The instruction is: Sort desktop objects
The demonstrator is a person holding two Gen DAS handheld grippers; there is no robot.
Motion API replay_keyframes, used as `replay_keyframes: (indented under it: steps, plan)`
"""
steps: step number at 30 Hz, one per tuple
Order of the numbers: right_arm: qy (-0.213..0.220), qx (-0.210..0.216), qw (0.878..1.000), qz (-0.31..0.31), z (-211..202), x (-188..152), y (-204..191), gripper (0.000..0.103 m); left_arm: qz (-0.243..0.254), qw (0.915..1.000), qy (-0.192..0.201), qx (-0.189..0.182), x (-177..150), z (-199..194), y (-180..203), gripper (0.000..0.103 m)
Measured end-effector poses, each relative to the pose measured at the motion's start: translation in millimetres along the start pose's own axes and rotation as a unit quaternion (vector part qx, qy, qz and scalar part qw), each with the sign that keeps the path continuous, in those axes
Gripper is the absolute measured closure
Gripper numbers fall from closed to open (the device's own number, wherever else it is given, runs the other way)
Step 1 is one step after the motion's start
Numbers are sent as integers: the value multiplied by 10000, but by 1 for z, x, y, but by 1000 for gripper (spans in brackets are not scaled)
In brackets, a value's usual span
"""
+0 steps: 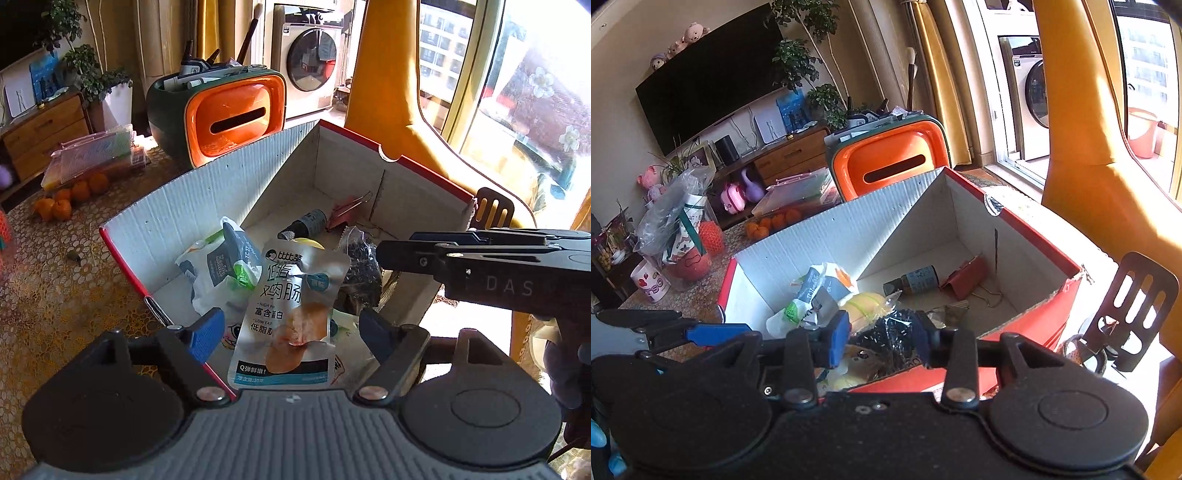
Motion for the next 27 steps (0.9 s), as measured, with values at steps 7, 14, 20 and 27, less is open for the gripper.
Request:
replay_keyframes:
  steps: [7,14,20,27]
  plan:
    - [51,12,9999,-113,-9,1,-6,62,-77,9996,258,-33,-4,-22,-2,22]
    - [144,116,9990,-409,-23,6,-22,62,-192,9973,703,98,-4,-56,-9,22]
    - [313,136,9970,-700,-41,8,-35,52,-266,9958,875,28,-8,-77,-11,22]
    - [488,104,9943,-939,-63,3,-47,47,-236,9947,1001,-24,-18,-94,-10,14]
Point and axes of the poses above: each gripper's, at about its wrist camera, not at the fingertips, and z roughly the way its jaws point, y to its right, x to its top, the point moved 3 cm from there along z, roughly the way its jaws point, and after that the axes turned 9 degrees about -z, right-handed, at the moved point
